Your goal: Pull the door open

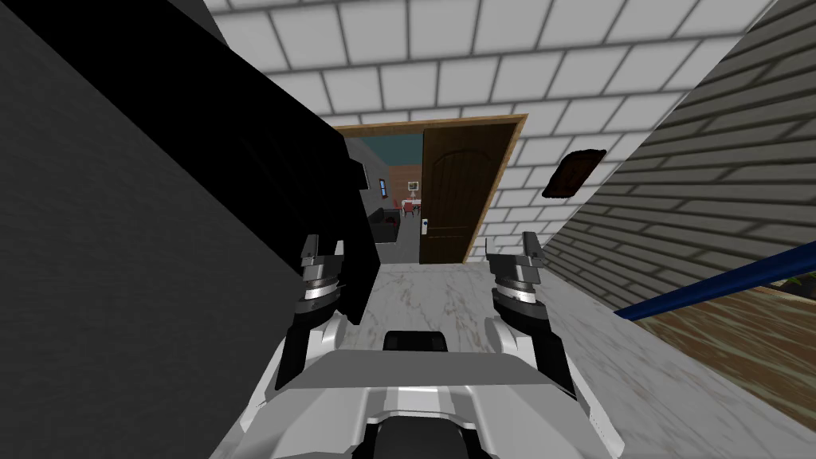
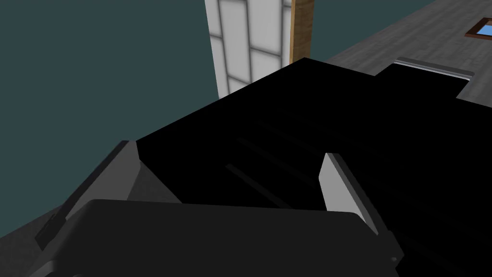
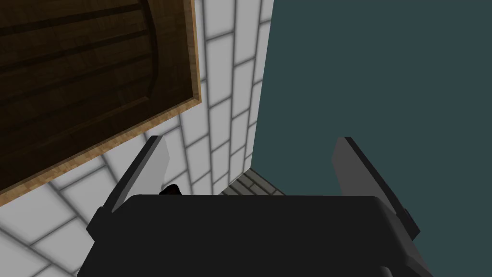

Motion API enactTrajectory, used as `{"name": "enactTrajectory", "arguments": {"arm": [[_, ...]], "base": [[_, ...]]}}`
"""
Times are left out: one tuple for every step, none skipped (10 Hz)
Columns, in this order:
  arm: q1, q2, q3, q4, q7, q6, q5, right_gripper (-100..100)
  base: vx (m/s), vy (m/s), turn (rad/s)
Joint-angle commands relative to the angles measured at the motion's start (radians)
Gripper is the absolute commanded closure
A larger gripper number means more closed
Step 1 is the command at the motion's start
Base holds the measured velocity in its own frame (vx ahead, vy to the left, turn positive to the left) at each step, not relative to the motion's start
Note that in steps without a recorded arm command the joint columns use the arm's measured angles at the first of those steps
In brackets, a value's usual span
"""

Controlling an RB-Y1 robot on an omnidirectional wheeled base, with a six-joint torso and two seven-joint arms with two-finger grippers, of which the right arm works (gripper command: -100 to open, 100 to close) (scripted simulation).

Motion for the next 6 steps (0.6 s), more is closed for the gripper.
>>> {"name": "enactTrajectory", "arguments": {"arm": [[-0.023, -0.012, 0.003, 0.040, -0.011, 0.002, 0.008, -100], [-0.030, -0.015, 0.004, 0.053, -0.015, 0.003, 0.010, -100], [-0.045, -0.023, 0.006, 0.080, -0.023, 0.004, 0.015, -100], [-0.056, -0.027, 0.008, 0.099, -0.028, 0.005, 0.019, -100], [-0.066, -0.032, 0.009, 0.118, -0.034, 0.006, 0.022, -100], [-0.077, -0.037, 0.010, 0.137, -0.039, 0.007, 0.026, -100]], "base": [[0.123, 0.011, -0.049], [0.157, 0.018, -0.022], [0.143, 0.038, -0.030], [0.157, 0.038, -0.032], [0.151, 0.021, -0.029], [0.112, 0.022, -0.019]]}}
